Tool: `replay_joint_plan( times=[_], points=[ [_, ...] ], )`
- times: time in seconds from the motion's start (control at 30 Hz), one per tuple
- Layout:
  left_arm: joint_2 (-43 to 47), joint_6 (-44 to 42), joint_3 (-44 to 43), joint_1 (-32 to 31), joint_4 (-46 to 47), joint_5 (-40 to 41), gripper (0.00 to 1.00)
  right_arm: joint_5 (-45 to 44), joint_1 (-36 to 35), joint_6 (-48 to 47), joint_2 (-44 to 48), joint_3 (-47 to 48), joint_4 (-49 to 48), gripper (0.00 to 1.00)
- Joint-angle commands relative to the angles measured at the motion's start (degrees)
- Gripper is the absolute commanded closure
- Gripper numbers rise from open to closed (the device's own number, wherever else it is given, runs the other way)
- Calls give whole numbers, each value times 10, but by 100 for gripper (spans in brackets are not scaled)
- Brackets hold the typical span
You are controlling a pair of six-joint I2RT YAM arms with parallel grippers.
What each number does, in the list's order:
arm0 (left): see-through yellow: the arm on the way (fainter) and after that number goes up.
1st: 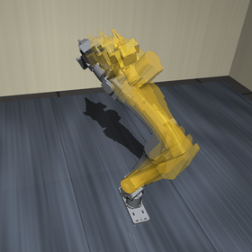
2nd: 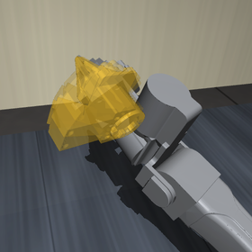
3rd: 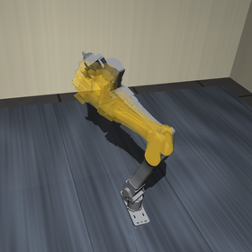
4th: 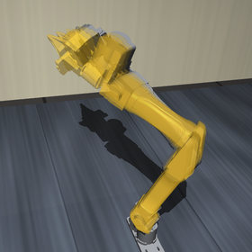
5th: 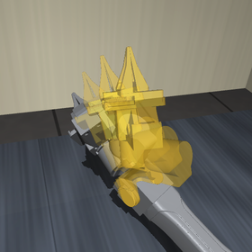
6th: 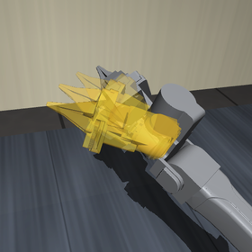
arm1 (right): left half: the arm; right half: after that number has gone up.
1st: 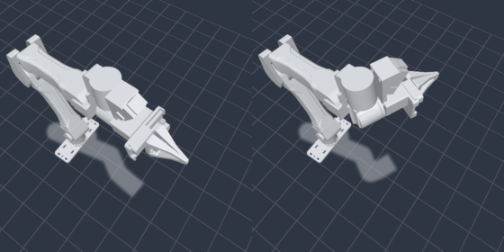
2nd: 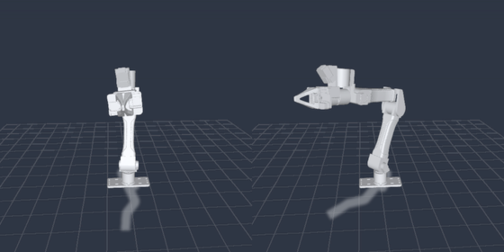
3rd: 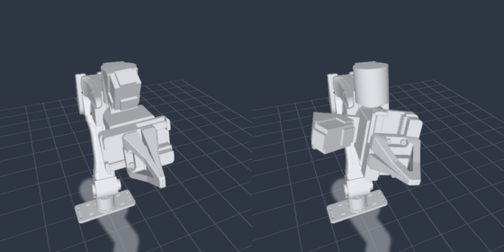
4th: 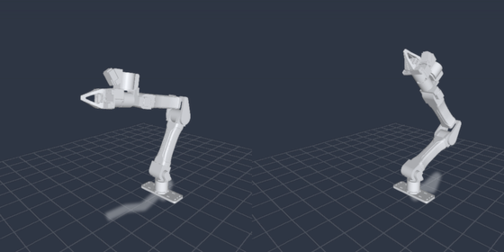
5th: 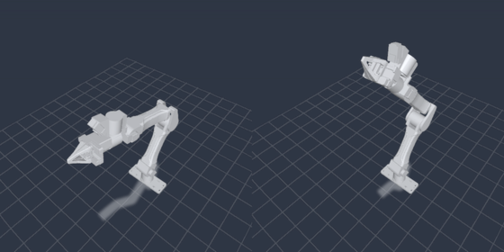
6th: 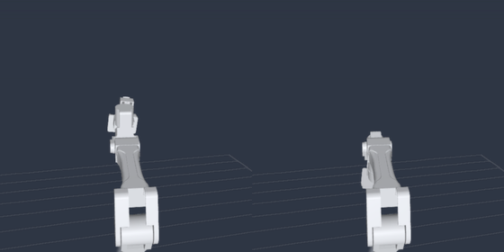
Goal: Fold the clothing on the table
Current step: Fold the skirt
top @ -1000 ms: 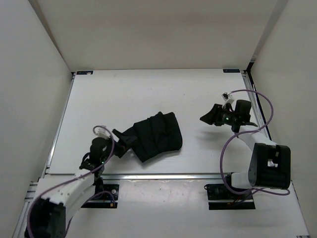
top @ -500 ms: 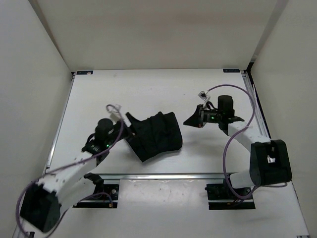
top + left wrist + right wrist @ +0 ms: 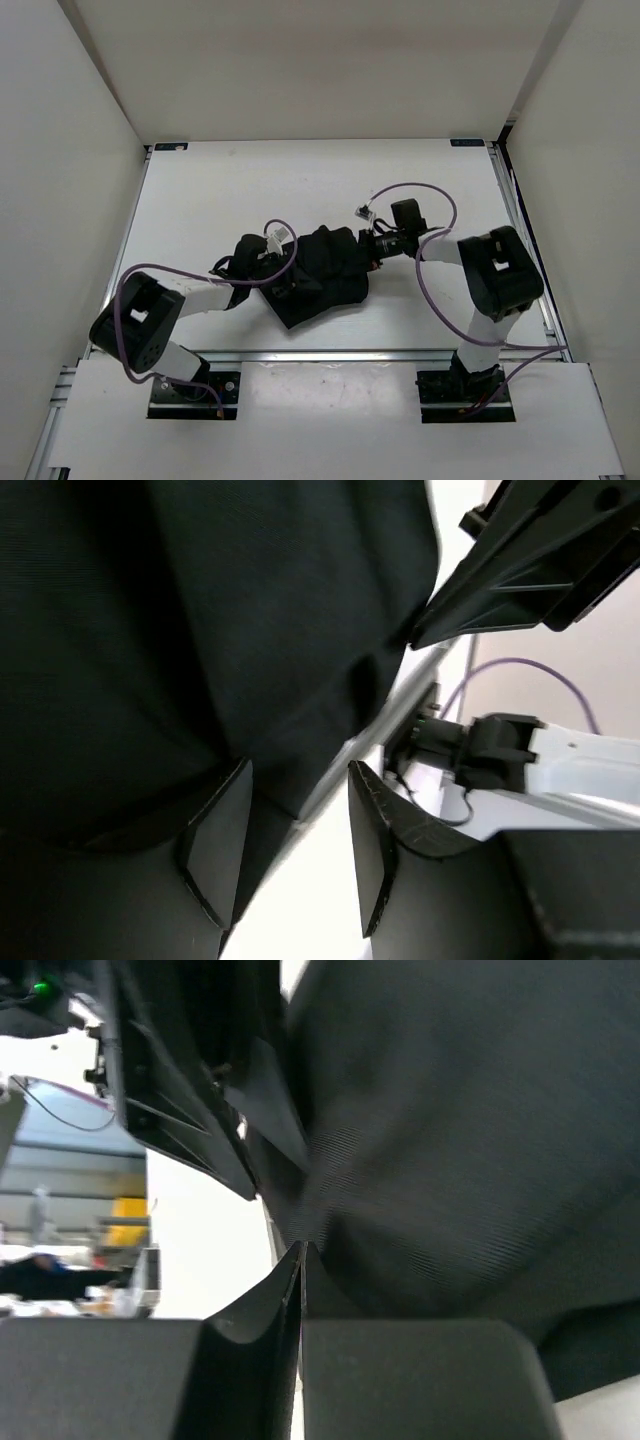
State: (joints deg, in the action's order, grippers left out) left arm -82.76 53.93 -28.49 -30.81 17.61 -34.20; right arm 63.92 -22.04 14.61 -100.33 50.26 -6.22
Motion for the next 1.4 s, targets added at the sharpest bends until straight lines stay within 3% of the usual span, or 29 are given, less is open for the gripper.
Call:
replay_joint_plan(
  times=[0.0,0.17,0.37,0.53,0.57,0.67,0.8,0.93,1.03,1.2,1.37],
  points=[
    [-21,-27,1,16,29,-6,46,6,6,32,-56,9,-7,100],
    [-71,-46,-10,22,21,-9,47,-67,-13,-21,-169,120,154,100],
    [-50,-54,-26,40,6,13,50,-87,4,54,-130,106,66,100],
    [36,-94,-127,65,-84,44,62,22,56,218,-45,68,-193,100],
    [43,-102,-137,77,-97,42,67,40,56,228,-53,93,-193,100],
    [52,-99,-133,108,-101,38,71,84,39,210,-113,190,-121,100],
    [23,-90,-69,141,-54,39,87,77,14,257,-192,222,-189,100],
    [-29,-74,-46,148,-21,52,100,39,-12,183,-258,281,-52,100],
    [-74,-70,-60,150,-11,58,100,32,-11,200,-295,259,-76,100],
    [-122,-74,-71,159,12,68,100,57,-20,129,-333,308,27,100],
    [-94,-71,-97,167,20,85,100,92,-10,179,-263,269,-68,100]
  ],
)
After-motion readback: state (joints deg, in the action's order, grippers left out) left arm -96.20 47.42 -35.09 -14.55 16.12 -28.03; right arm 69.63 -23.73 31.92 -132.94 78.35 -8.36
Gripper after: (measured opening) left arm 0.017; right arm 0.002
